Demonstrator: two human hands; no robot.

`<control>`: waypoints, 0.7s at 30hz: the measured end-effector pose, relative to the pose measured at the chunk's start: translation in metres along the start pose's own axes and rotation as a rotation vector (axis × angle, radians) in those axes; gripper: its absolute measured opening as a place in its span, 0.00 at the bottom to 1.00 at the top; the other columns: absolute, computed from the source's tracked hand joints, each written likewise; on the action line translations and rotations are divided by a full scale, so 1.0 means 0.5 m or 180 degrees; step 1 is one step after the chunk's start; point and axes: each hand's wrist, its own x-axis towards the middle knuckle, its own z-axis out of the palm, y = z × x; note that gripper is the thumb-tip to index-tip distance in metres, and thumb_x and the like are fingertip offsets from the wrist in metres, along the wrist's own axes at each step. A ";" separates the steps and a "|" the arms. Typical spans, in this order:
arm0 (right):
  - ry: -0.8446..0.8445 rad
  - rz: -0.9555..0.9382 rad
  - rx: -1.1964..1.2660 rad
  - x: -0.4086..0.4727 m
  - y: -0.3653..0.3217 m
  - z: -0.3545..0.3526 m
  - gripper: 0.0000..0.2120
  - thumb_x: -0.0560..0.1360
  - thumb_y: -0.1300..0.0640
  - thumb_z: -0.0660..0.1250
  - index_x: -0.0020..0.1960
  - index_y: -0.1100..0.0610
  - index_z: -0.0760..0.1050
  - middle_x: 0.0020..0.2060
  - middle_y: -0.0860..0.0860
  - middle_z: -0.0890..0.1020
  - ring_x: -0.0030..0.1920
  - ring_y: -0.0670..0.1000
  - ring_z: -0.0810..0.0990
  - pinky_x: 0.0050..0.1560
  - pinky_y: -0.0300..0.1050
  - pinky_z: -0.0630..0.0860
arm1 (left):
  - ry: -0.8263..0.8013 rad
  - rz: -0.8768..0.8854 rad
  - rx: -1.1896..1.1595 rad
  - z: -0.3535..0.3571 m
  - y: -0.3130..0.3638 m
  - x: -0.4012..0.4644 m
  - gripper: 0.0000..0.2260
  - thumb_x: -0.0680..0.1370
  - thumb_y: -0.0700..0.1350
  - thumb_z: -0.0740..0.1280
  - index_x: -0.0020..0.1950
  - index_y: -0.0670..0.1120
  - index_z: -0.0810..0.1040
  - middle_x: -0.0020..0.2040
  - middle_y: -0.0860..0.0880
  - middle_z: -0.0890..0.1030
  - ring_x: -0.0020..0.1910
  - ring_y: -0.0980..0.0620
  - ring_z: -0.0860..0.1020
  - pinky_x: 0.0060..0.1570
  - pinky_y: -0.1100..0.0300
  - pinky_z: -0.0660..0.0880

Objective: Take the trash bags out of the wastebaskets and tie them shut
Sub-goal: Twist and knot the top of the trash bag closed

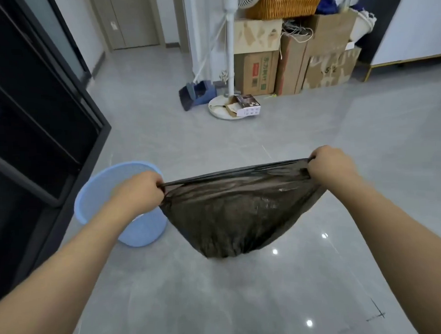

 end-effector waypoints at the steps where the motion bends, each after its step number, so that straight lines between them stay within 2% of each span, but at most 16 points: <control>1: 0.0085 -0.0031 -0.0160 0.000 0.004 -0.003 0.14 0.71 0.64 0.59 0.53 0.59 0.79 0.51 0.60 0.81 0.50 0.62 0.77 0.48 0.48 0.73 | -0.0074 -0.0030 0.0222 -0.004 0.000 -0.004 0.09 0.72 0.38 0.62 0.38 0.49 0.78 0.40 0.48 0.80 0.41 0.45 0.79 0.41 0.54 0.77; 4: 0.0286 -0.0055 -0.0553 -0.015 0.002 0.007 0.13 0.73 0.64 0.57 0.54 0.58 0.77 0.55 0.59 0.76 0.58 0.62 0.72 0.54 0.51 0.69 | 0.0056 -0.0053 0.0563 0.001 0.004 -0.011 0.08 0.71 0.36 0.61 0.38 0.46 0.78 0.37 0.46 0.79 0.37 0.45 0.78 0.33 0.57 0.72; 6: 0.0286 -0.0015 -0.0430 -0.026 -0.001 0.013 0.14 0.75 0.64 0.56 0.56 0.57 0.76 0.56 0.58 0.72 0.59 0.62 0.69 0.54 0.52 0.68 | -0.0004 -0.0189 0.0893 -0.009 0.004 -0.012 0.08 0.72 0.35 0.62 0.40 0.46 0.78 0.37 0.46 0.79 0.37 0.45 0.78 0.33 0.56 0.71; 9: 0.0085 -0.0044 -0.0015 -0.034 -0.006 0.017 0.14 0.76 0.63 0.53 0.54 0.58 0.75 0.52 0.59 0.76 0.50 0.62 0.75 0.47 0.48 0.70 | -0.0452 -0.0594 0.1650 -0.045 0.009 -0.027 0.08 0.75 0.38 0.62 0.50 0.48 0.78 0.41 0.49 0.76 0.43 0.48 0.76 0.41 0.54 0.70; 11: -0.0004 -0.0031 0.0139 -0.036 -0.018 0.014 0.11 0.74 0.65 0.54 0.49 0.59 0.74 0.46 0.58 0.80 0.44 0.60 0.79 0.42 0.45 0.71 | -0.0018 -0.0410 0.1884 -0.058 0.033 -0.046 0.12 0.76 0.40 0.62 0.57 0.47 0.76 0.46 0.49 0.76 0.48 0.46 0.75 0.47 0.54 0.69; 12: -0.0011 -0.0020 0.0223 -0.036 -0.026 0.013 0.10 0.73 0.65 0.55 0.47 0.59 0.74 0.45 0.58 0.80 0.43 0.60 0.79 0.41 0.45 0.71 | 0.0272 -0.0052 0.1739 -0.053 0.051 -0.052 0.17 0.75 0.43 0.63 0.64 0.48 0.73 0.55 0.47 0.77 0.56 0.43 0.75 0.53 0.51 0.70; 13: -0.0012 -0.0023 0.0313 -0.035 -0.035 0.008 0.09 0.73 0.65 0.56 0.47 0.60 0.74 0.45 0.59 0.81 0.43 0.60 0.78 0.40 0.44 0.70 | 0.0365 0.0326 0.1326 -0.045 0.074 -0.060 0.25 0.75 0.49 0.64 0.72 0.49 0.66 0.68 0.44 0.71 0.66 0.41 0.70 0.62 0.45 0.67; 14: 0.0003 -0.0047 0.0403 -0.032 -0.044 0.004 0.08 0.73 0.65 0.57 0.47 0.61 0.75 0.45 0.59 0.81 0.43 0.60 0.77 0.39 0.44 0.69 | 0.0109 0.0603 0.0791 -0.033 0.099 -0.068 0.35 0.73 0.57 0.65 0.78 0.52 0.56 0.77 0.45 0.60 0.75 0.42 0.59 0.70 0.38 0.58; 15: 0.0025 -0.0066 0.0474 -0.031 -0.051 0.001 0.09 0.73 0.64 0.57 0.46 0.61 0.76 0.44 0.59 0.81 0.43 0.61 0.77 0.37 0.43 0.67 | -0.0275 0.0739 0.0438 -0.012 0.121 -0.074 0.45 0.70 0.65 0.66 0.80 0.55 0.46 0.81 0.48 0.49 0.79 0.43 0.49 0.72 0.33 0.49; 16: 0.0055 -0.0089 0.0504 -0.030 -0.056 -0.003 0.09 0.74 0.63 0.56 0.46 0.61 0.76 0.44 0.59 0.81 0.43 0.60 0.77 0.35 0.43 0.66 | -0.0560 0.0800 0.0476 0.018 0.137 -0.077 0.52 0.67 0.70 0.66 0.80 0.56 0.39 0.81 0.50 0.43 0.80 0.44 0.43 0.71 0.31 0.43; 17: 0.0088 -0.0105 0.0499 -0.029 -0.058 -0.007 0.10 0.74 0.62 0.56 0.45 0.61 0.75 0.43 0.59 0.81 0.43 0.60 0.76 0.33 0.42 0.64 | -0.0650 0.0821 0.0749 0.046 0.145 -0.076 0.54 0.65 0.71 0.67 0.79 0.56 0.38 0.81 0.49 0.45 0.80 0.43 0.45 0.70 0.29 0.42; 18: 0.0134 -0.0108 0.0462 -0.028 -0.057 -0.010 0.09 0.74 0.62 0.56 0.44 0.61 0.75 0.42 0.58 0.80 0.42 0.60 0.76 0.34 0.42 0.64 | -0.0532 0.0802 0.1051 0.068 0.141 -0.072 0.50 0.68 0.68 0.67 0.79 0.53 0.43 0.80 0.45 0.54 0.78 0.41 0.53 0.69 0.28 0.46; 19: 0.0165 -0.0089 0.0431 -0.027 -0.054 -0.012 0.09 0.74 0.62 0.56 0.43 0.60 0.74 0.41 0.58 0.78 0.42 0.60 0.75 0.35 0.42 0.64 | -0.0270 0.0718 0.1247 0.076 0.129 -0.063 0.39 0.72 0.60 0.67 0.77 0.49 0.53 0.74 0.42 0.67 0.72 0.40 0.66 0.68 0.30 0.55; 20: 0.0179 -0.0067 0.0406 -0.026 -0.047 -0.012 0.08 0.74 0.61 0.56 0.41 0.60 0.73 0.40 0.57 0.77 0.41 0.60 0.74 0.36 0.43 0.65 | 0.0058 0.0646 0.1256 0.072 0.115 -0.053 0.25 0.75 0.52 0.64 0.69 0.46 0.63 0.65 0.41 0.76 0.62 0.39 0.75 0.64 0.38 0.66; 21: 0.0195 -0.0047 0.0388 -0.024 -0.038 -0.012 0.09 0.75 0.60 0.56 0.38 0.59 0.71 0.38 0.56 0.75 0.41 0.60 0.73 0.36 0.43 0.64 | 0.0348 0.0597 0.1074 0.063 0.097 -0.040 0.14 0.77 0.46 0.61 0.61 0.44 0.68 0.56 0.41 0.81 0.53 0.38 0.79 0.53 0.46 0.73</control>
